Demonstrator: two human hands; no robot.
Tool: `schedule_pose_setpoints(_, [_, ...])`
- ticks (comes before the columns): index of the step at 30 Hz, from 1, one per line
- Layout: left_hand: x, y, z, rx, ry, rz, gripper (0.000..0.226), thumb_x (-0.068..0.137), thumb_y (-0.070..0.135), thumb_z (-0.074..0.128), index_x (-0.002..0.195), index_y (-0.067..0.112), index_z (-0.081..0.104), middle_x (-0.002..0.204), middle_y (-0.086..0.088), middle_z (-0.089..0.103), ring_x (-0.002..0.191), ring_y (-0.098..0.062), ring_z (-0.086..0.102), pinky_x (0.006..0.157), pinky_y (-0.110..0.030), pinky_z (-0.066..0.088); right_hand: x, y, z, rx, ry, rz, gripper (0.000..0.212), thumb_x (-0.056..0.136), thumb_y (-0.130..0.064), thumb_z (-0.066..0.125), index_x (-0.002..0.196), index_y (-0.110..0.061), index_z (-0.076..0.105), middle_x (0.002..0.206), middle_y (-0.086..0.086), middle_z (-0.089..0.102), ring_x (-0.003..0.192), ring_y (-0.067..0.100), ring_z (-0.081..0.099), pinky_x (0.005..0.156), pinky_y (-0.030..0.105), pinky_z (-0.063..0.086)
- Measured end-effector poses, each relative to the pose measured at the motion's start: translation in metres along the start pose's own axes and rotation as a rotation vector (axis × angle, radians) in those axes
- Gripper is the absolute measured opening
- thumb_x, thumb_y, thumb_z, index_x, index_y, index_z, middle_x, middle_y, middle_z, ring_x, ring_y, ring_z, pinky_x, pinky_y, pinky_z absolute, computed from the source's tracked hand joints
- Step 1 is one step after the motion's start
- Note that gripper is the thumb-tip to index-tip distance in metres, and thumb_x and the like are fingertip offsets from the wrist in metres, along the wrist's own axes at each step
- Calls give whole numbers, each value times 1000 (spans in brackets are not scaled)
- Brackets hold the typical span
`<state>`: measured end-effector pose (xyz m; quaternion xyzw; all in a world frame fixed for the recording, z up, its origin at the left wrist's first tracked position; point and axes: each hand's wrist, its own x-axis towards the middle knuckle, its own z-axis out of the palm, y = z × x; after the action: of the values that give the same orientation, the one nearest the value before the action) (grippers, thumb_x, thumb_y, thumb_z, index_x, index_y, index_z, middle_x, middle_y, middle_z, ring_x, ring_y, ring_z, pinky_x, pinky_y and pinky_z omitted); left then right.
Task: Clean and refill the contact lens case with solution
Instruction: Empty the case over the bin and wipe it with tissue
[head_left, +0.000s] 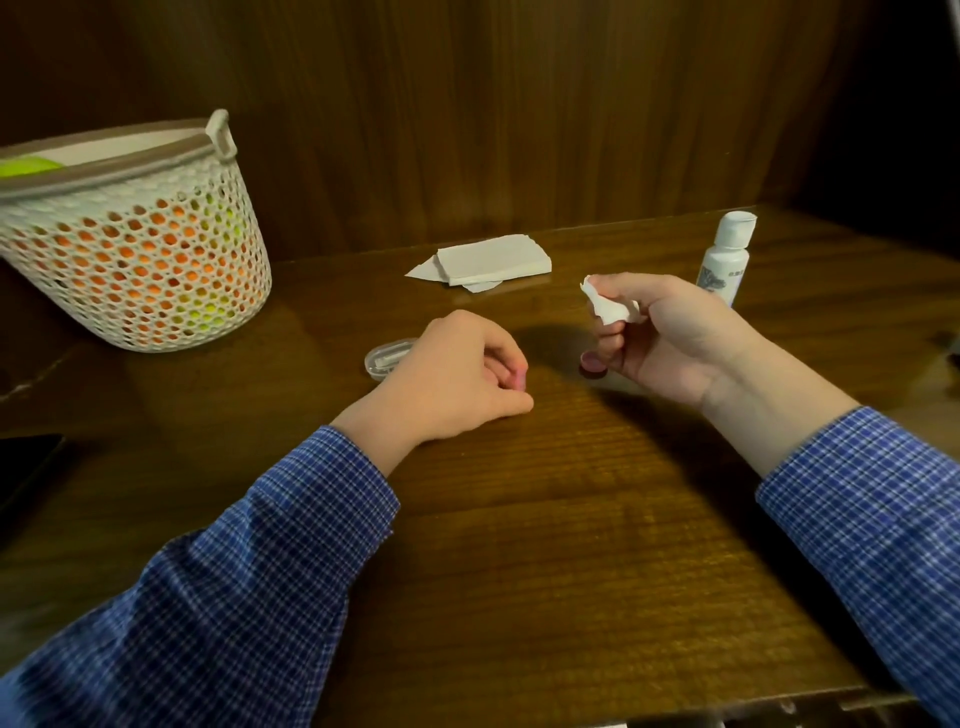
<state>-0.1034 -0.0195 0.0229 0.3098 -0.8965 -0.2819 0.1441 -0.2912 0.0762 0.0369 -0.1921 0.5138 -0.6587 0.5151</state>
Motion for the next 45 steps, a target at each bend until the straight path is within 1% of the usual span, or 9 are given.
schedule_pose_setpoints(5, [10, 5, 13, -161, 47, -17, 23, 78, 11, 87, 94, 23, 75, 87, 4, 75, 75, -8, 73, 67, -23, 62, -1, 1, 1, -5, 0, -8, 24, 87, -13, 78, 107, -8, 66, 86, 7, 57, 49, 9, 50, 49, 22, 48])
schedule_pose_setpoints(9, [22, 8, 26, 13, 80, 6, 19, 85, 32, 82, 101, 25, 78, 84, 12, 68, 72, -4, 62, 61, -13, 44, -1, 0, 1, -5, -1, -12, 21, 87, -12, 77, 105, -8, 67, 84, 7, 57, 50, 9, 50, 47, 22, 47])
schedule_pose_setpoints(17, [31, 7, 28, 179, 62, -29, 39, 92, 48, 69, 125, 27, 73, 95, 11, 56, 113, -22, 61, 95, -40, 54, 4, 1, 1, -145, 94, -30, 17, 90, -17, 76, 102, -10, 67, 81, 7, 60, 43, 6, 54, 45, 22, 49])
schedule_pose_setpoints(24, [-6, -11, -13, 137, 178, -54, 41, 93, 43, 70, 130, 28, 66, 112, 14, 58, 83, 7, 54, 79, -17, 48, 13, 4, 7, -282, 195, -59, 15, 98, -10, 55, 112, -16, 57, 99, 11, 59, 70, 17, 53, 51, 25, 49])
schedule_pose_setpoints(26, [-27, -28, -28, 133, 202, -76, 39, 93, 42, 70, 129, 29, 67, 108, 16, 54, 83, 6, 54, 71, -12, 44, 22, 5, 9, -420, 200, -61, 30, 98, -12, 57, 128, -16, 53, 109, 11, 59, 80, 21, 56, 64, 30, 52])
schedule_pose_setpoints(29, [-47, -48, -38, 105, 176, -120, 49, 90, 44, 72, 135, 26, 63, 111, 14, 55, 94, -4, 59, 71, -14, 46, 42, 6, 24, -668, 159, -170, 40, 95, -18, 70, 130, -16, 54, 108, 9, 65, 88, 24, 68, 59, 32, 55])
schedule_pose_setpoints(33, [-51, -58, -40, 86, 86, -113, 61, 88, 51, 73, 143, 30, 55, 109, 20, 53, 92, -2, 57, 67, -13, 41, 85, 10, 55, -748, 192, -229, 37, 87, -22, 81, 111, -21, 53, 99, 7, 68, 79, 16, 70, 69, 31, 62])
schedule_pose_setpoints(39, [-49, -65, -41, 89, 20, -73, 59, 89, 38, 77, 142, 34, 54, 106, 25, 50, 90, 2, 55, 66, -13, 42, 134, 21, 76, -1045, 155, -336, 22, 86, -27, 81, 88, -24, 59, 90, -4, 60, 85, 13, 62, 58, 21, 49])
schedule_pose_setpoints(45, [-48, -66, -40, 49, 12, -52, 49, 91, 23, 77, 136, 32, 60, 99, 19, 63, 78, 6, 65, 56, -6, 47, 125, 17, 73, -1374, 171, -522, 16, 92, -31, 68, 105, -23, 66, 94, -4, 66, 82, 12, 63, 64, 27, 55])
